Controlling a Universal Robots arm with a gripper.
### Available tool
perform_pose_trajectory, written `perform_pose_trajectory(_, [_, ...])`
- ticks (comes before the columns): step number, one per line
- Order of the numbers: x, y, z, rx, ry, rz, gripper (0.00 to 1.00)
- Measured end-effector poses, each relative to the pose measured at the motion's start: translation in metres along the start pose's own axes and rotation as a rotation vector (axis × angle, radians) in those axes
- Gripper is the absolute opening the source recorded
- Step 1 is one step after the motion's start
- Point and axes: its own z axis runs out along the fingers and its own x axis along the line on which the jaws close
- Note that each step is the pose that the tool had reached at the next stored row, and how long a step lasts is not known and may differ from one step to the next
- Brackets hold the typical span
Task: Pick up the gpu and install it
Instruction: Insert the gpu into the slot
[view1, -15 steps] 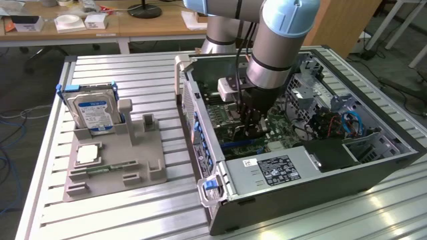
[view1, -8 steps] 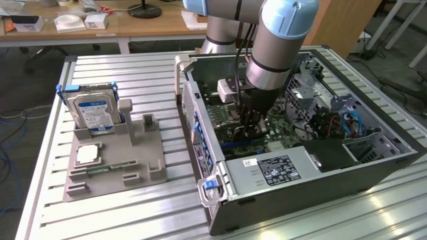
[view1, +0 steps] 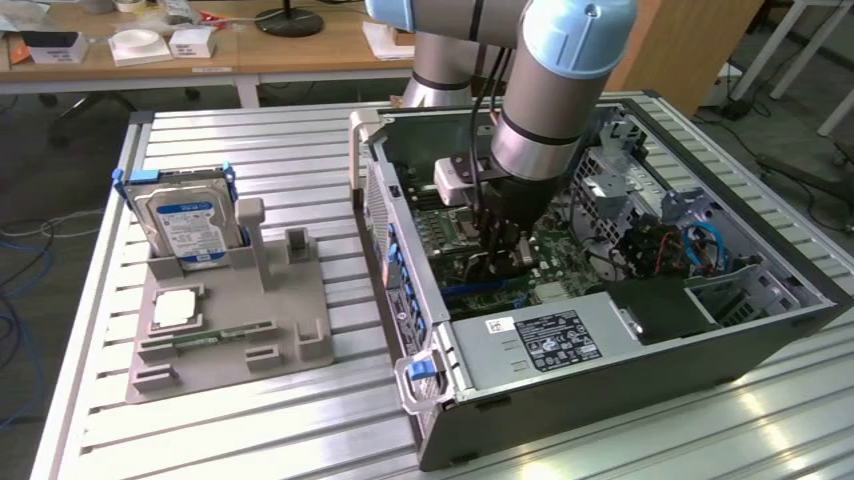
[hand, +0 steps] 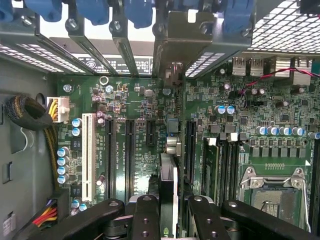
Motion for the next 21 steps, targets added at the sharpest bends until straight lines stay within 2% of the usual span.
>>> perform_pose_trajectory(21, [0.0034,0.0000,-0.0013,-0.0001,0.0004,0.000,0.27])
